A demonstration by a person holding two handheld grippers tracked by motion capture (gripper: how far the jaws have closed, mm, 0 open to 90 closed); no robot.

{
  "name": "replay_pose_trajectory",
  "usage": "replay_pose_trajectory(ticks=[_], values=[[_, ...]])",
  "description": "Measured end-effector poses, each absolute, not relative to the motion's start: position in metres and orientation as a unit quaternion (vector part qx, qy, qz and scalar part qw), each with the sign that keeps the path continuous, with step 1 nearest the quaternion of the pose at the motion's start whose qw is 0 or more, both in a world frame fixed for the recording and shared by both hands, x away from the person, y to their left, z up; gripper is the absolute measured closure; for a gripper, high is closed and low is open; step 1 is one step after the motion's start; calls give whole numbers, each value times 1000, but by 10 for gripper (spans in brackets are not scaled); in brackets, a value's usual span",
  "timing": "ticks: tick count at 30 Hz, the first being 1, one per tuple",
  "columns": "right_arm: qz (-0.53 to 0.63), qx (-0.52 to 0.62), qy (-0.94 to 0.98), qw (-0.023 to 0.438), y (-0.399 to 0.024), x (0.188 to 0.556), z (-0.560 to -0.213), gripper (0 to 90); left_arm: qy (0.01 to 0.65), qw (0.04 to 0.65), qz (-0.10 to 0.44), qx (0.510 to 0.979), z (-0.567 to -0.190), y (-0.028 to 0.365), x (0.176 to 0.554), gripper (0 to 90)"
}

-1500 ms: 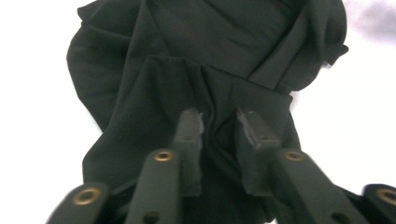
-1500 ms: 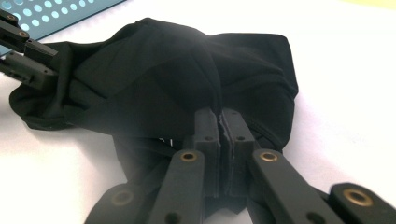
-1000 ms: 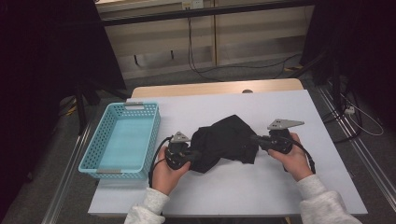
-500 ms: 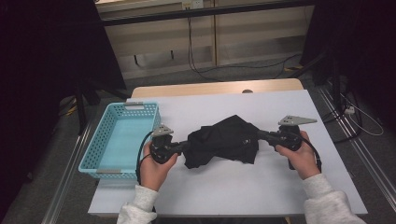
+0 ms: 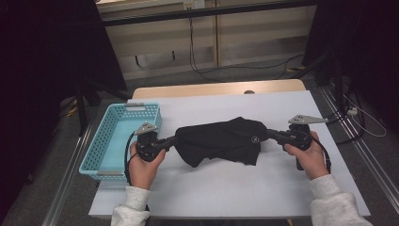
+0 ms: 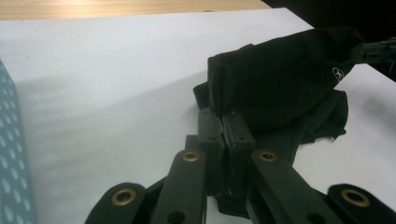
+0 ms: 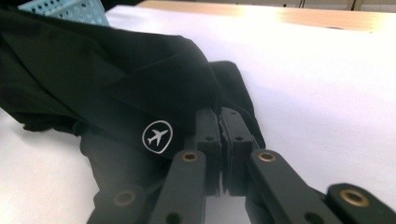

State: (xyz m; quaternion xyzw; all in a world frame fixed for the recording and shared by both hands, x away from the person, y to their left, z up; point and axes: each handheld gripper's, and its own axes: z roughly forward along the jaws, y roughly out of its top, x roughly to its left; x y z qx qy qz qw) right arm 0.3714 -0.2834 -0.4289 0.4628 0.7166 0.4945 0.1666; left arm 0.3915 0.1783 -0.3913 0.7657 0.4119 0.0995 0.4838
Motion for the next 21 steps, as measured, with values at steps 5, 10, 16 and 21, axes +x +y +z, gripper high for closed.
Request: replay_pose_trajectory(ticks=[5,10,16,21], values=[[501,468,709,166,-290,372,-428,878,417,484,94,763,-390,183,393,882],[503,464,711,163,-289,371,-425,877,419,480,96,765,-393,181,393,881],[456,476,738,147,-278,374,-444,866,420,461,93,776,-401,173,396,880],[445,462,756,131,-271,377,-453,714,418,463,92,776,-402,172,396,878]])
